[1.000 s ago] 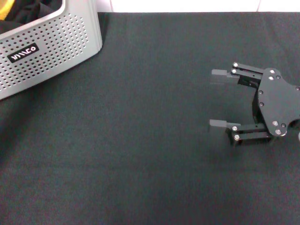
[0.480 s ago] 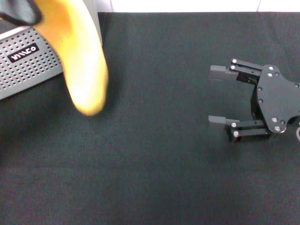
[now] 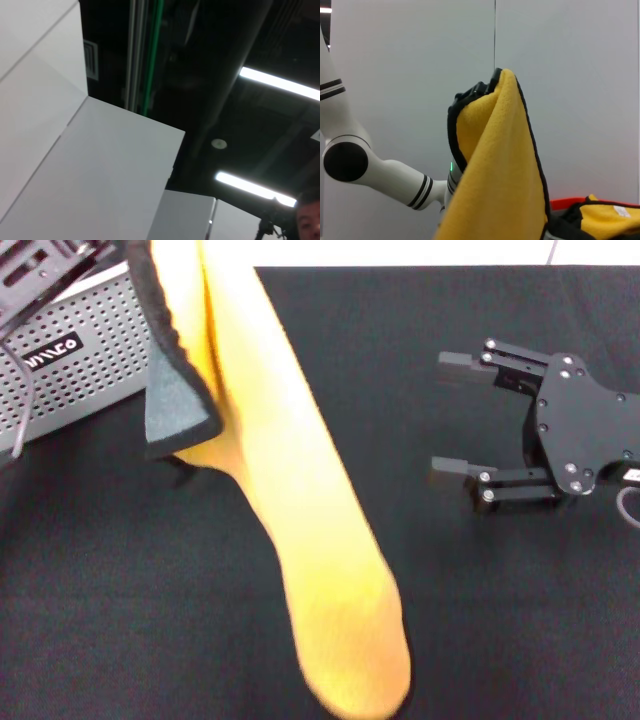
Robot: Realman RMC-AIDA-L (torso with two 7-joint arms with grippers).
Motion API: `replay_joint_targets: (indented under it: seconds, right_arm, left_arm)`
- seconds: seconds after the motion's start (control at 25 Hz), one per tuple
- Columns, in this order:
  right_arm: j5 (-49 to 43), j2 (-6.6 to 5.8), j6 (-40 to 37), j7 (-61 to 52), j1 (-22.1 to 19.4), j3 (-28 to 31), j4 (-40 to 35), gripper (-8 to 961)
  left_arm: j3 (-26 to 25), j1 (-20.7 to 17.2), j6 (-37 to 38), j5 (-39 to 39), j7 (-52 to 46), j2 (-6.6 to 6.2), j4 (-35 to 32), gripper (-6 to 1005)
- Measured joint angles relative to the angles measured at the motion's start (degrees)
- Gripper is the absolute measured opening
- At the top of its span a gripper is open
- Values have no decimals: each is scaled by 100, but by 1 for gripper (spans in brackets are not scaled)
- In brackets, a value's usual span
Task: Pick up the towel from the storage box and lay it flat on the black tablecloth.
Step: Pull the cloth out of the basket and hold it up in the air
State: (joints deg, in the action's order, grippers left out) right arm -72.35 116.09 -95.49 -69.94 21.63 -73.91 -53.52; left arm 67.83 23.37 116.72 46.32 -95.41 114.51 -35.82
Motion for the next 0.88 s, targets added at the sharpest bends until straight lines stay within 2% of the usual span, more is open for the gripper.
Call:
replay_joint_targets:
  seconds: [0.36, 0.68, 0.88]
  right_arm:
    - [201, 11, 774, 602, 330, -323, 866, 868]
    - [206, 9, 741, 761, 449, -418, 1341, 868]
    - [214, 10, 764, 881, 562, -868, 1555, 868]
  left_arm:
    - [-16, 340, -7, -220, -225, 70, 6, 22]
    - [-30, 366, -18, -970, -226, 119, 32, 22]
    - [-28, 378, -19, -1339, -226, 129, 32, 22]
